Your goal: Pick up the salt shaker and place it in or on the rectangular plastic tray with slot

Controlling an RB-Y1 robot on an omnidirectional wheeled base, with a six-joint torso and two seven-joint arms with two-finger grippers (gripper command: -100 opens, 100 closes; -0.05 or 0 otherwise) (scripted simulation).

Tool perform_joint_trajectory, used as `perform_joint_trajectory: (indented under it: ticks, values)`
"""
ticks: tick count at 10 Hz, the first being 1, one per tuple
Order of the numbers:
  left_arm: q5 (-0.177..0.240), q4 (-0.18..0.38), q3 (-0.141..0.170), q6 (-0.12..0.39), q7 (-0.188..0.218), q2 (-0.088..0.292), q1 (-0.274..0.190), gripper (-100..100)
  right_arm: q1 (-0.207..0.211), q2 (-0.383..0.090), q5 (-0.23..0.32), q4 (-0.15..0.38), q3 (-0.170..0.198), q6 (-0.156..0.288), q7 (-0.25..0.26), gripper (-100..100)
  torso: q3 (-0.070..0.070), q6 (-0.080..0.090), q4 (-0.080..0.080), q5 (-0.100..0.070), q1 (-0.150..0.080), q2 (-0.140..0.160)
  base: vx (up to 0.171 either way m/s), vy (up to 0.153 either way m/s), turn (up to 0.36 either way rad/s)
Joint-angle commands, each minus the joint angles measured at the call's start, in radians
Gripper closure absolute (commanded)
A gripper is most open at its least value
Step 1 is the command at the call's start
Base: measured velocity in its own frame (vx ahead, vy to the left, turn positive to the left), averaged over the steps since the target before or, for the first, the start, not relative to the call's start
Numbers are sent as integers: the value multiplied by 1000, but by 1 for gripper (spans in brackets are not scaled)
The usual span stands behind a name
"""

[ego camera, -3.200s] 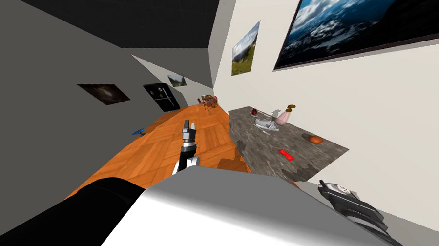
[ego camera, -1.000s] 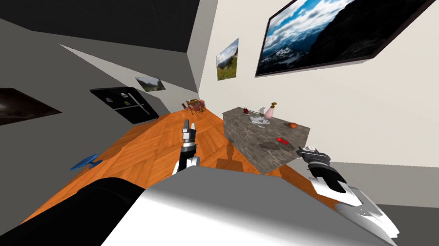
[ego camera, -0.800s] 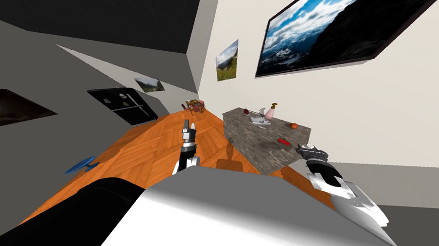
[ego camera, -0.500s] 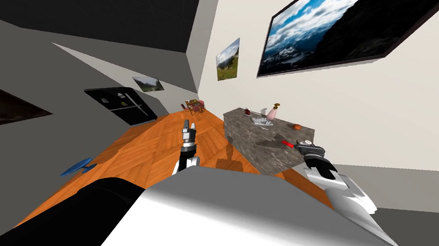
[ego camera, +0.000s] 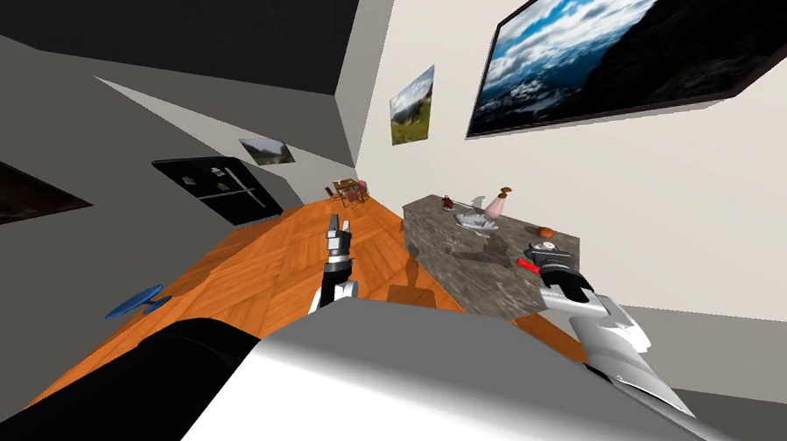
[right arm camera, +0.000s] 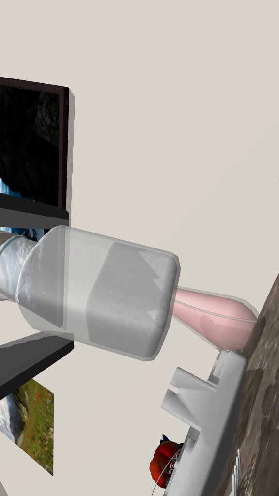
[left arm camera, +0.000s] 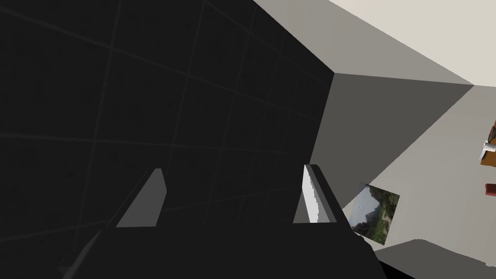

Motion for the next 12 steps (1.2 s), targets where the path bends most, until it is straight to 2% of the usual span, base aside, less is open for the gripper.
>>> perform_joint_trajectory:
  ticks: [1,2,3,7,8,11,12]
  values:
    - [0,0,0,0,0,0,0,0,-49,-2,12,35,-8,4,3,100,0,0,0,0,0,0,99,51,43]
    - [0,0,0,0,0,0,0,0,-72,-5,21,59,-14,8,3,100,0,0,0,0,0,0,165,69,83]
    - [0,0,0,0,0,0,0,0,-85,-5,21,60,-14,8,3,100,-2,-1,0,0,1,-3,137,45,32]
    - [0,0,0,0,0,0,0,0,-203,-11,61,140,-40,24,-6,100,-4,-3,-1,-1,-2,-7,168,31,93]
    - [0,0,0,0,0,0,0,0,-203,-11,61,140,-40,24,-6,100,-4,-3,-1,-1,0,-7,129,18,48]
    - [0,0,0,0,0,0,0,0,-278,-11,94,187,-64,35,-19,100,-1,-1,-1,-1,-4,-2,127,0,119]
    - [0,0,0,0,0,0,0,0,-278,-11,94,187,-64,35,-19,100,-2,-3,-1,-1,-4,-3,143,-15,83]
